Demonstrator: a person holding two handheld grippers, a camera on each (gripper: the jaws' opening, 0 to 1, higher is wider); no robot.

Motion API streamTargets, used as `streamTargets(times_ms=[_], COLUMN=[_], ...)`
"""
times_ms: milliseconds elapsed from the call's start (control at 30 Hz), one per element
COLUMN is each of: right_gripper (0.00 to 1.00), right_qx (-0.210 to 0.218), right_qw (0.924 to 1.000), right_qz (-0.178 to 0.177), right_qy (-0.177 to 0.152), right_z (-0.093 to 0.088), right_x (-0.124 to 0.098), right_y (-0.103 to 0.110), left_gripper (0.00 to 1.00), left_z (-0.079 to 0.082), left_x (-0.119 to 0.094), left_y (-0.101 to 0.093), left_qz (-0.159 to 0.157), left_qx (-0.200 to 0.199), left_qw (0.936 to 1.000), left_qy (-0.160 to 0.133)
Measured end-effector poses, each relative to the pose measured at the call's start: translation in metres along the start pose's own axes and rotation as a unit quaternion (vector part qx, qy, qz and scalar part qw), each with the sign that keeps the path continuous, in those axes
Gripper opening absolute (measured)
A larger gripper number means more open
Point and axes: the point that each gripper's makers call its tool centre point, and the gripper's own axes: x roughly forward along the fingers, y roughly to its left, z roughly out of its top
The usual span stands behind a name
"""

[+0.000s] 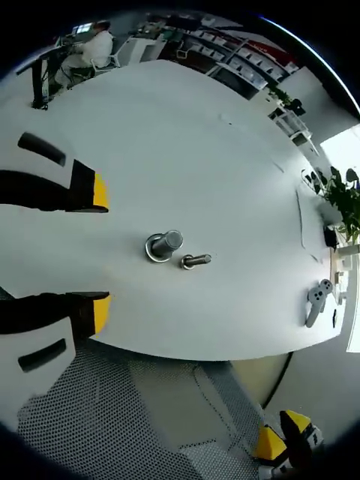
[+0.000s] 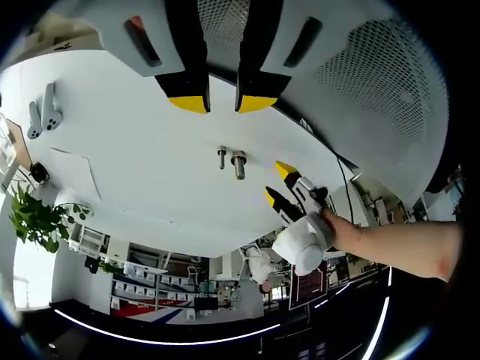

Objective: Place the washer onto the threaded stud by aligning its center hole with the stud, sliding it down to the base, and recovering from edge contact or off-axis alignment until the washer reaches the visible bottom stop.

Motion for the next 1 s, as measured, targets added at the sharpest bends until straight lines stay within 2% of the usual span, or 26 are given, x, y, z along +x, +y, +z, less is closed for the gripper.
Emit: streamTargets(times_ms=[100, 200, 333, 667, 767, 867, 1000], right_gripper=[0.17, 0.17, 0.17, 0.17, 0.17, 0.17, 0.17], right_qx=[0.001, 0.002, 0.003, 0.002, 0.001, 0.002, 0.001], right_qw=[1.0, 1.0, 1.0, 1.0, 0.9999, 0.9999, 0.9999], right_qz=[-0.001, -0.001, -0.002, -0.001, 0.0, -0.001, -0.001], right_qy=[0.0, 0.001, 0.002, 0.009, 0.012, 0.012, 0.014], right_z=[0.0, -0.001, -0.001, -0.003, -0.004, -0.004, -0.004], right_x=[0.0, 0.0, 0.0, 0.0, 0.0, 0.001, 0.001], right_y=[0.0, 0.0, 0.0, 0.0, 0.0, 0.0, 0.0], left_gripper=[0.44, 0.42, 0.45, 0.47, 0.51, 0.5, 0.49], left_z=[-0.007, -0.014, -0.019, -0.03, -0.028, -0.025, -0.028], left_x=[-0.015, -0.029, -0.049, -0.095, -0.108, -0.12, -0.131], left_y=[-0.003, -0.007, -0.018, -0.024, -0.011, -0.008, -0.006], left_qz=[0.0, -0.004, -0.009, 0.016, 0.05, 0.051, 0.068], left_qx=[-0.017, -0.033, -0.04, -0.079, -0.107, -0.165, -0.201], left_qw=[0.9998, 0.9994, 0.9985, 0.9926, 0.9845, 0.97, 0.9562], left_qy=[-0.011, -0.013, -0.037, -0.091, -0.129, -0.171, -0.202])
